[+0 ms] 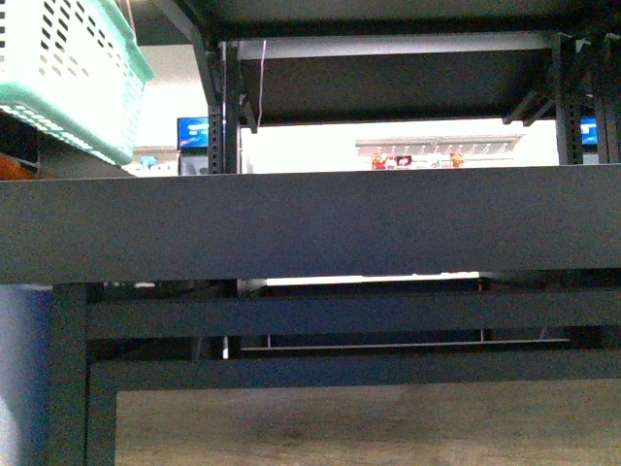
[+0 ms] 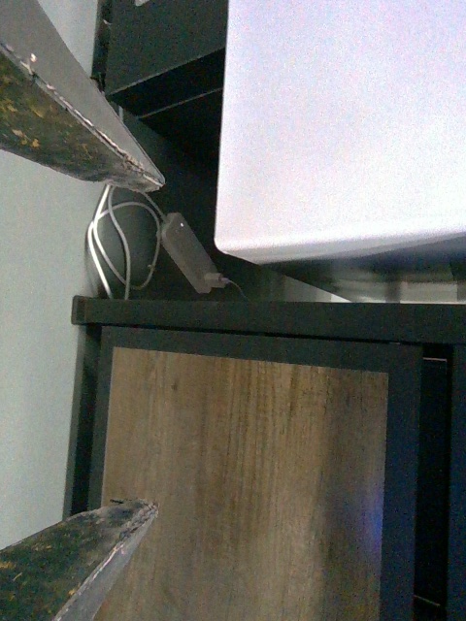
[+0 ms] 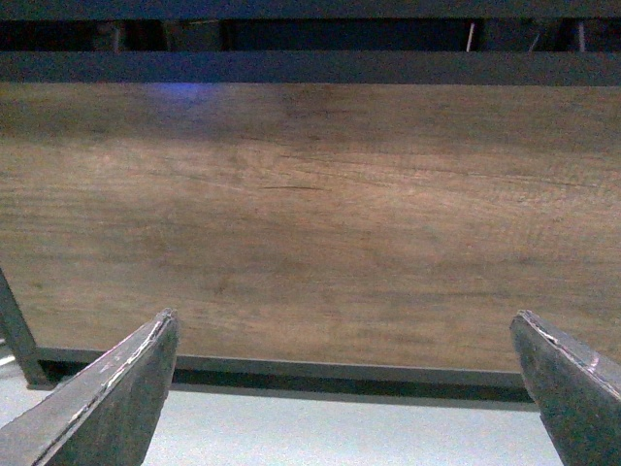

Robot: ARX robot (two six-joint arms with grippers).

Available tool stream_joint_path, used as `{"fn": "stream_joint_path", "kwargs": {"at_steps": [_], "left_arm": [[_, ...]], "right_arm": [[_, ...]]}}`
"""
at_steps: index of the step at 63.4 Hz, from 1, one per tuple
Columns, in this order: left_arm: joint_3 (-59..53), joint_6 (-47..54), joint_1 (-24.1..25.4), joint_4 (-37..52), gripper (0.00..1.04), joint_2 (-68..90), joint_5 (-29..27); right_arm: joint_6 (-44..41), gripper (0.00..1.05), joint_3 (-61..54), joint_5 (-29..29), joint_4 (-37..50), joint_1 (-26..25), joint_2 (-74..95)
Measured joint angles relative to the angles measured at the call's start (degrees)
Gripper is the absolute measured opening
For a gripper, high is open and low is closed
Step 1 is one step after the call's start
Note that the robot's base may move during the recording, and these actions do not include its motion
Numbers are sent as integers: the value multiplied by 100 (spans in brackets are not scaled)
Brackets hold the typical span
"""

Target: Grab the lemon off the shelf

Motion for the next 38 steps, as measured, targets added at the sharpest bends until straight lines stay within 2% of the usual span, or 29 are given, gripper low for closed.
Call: {"fn": "stream_joint_path", "kwargs": {"at_steps": [38], "left_arm": [[0, 0, 0, 0, 97, 0, 0]], "right_arm": [[0, 102, 0, 0, 0, 0, 0]]}}
